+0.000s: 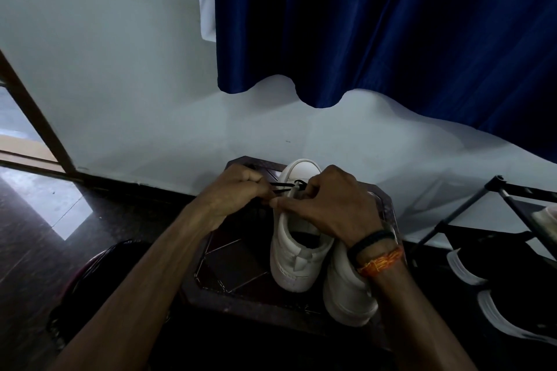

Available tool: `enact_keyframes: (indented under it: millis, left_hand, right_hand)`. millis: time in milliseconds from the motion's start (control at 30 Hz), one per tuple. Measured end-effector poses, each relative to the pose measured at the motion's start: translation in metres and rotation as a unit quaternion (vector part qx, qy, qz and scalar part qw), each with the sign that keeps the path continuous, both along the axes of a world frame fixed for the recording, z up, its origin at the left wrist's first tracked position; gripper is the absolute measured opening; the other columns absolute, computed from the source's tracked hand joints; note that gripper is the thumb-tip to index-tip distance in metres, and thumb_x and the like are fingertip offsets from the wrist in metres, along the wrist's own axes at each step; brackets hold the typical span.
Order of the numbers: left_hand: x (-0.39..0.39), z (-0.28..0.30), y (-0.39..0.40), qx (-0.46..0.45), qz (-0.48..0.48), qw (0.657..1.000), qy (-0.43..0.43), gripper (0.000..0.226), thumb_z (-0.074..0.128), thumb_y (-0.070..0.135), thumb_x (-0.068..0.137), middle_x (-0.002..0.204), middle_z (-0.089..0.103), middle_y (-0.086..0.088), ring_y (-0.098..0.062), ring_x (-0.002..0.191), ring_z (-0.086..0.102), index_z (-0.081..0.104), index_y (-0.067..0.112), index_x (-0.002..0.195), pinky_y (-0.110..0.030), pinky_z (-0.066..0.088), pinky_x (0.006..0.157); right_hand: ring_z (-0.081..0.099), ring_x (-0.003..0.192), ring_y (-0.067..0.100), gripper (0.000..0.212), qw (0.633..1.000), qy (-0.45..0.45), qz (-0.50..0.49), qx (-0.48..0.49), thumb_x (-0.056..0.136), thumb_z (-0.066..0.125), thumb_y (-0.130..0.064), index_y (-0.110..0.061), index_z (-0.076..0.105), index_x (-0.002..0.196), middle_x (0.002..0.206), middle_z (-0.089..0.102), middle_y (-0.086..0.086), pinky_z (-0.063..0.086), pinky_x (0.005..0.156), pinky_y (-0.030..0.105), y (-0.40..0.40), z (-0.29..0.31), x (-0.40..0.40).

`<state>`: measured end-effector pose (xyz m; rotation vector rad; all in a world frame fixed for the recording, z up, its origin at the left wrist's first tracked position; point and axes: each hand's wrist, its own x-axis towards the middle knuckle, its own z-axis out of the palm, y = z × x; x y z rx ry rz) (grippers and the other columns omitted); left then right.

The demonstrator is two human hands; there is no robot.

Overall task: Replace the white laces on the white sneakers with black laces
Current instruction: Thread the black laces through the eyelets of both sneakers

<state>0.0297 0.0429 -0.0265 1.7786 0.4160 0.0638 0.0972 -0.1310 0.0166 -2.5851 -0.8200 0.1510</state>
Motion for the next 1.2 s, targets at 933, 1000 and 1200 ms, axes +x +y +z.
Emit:
enact_keyframes:
  millis: [933,1000,1200]
  left_hand:
    - [0.013,0.021,-0.005,-0.330,0.110,0.922,-0.169,0.022,0.054,0.012,0.099,0.121,0.072,-0.015,-0.028,0.117,0.067,0.063,0.008,0.119,-0.037,0.046,0.108]
    - [0.010,0.029,-0.003,-0.360,0.103,0.897,-0.236,0.025,0.049,0.016,0.103,0.116,0.072,-0.018,-0.029,0.109,0.070,0.059,0.005,0.122,-0.038,0.051,0.103]
    - [0.002,0.039,-0.021,-0.124,0.004,0.962,-0.245,0.029,0.045,0.021,0.107,0.064,0.054,-0.001,-0.015,0.057,0.044,0.067,0.005,0.096,-0.031,0.041,0.063]
  right_hand:
    - [0.070,0.092,0.012,0.027,0.985,0.156,0.009,0.069,0.074,0.084,-0.042,-0.035,0.074,0.098,0.093,0.073,-0.013,0.057,0.091,0.043,-0.040,0.013,0.038]
    - [0.069,0.094,0.012,0.029,0.985,0.157,0.013,0.073,0.074,0.084,-0.041,-0.036,0.073,0.101,0.096,0.073,-0.012,0.056,0.092,0.043,-0.040,0.011,0.039]
    - [0.064,0.104,0.008,0.062,0.983,0.068,0.068,0.157,0.088,0.073,-0.018,-0.040,0.049,0.141,0.115,0.063,-0.011,0.055,0.092,0.030,-0.032,0.013,0.033]
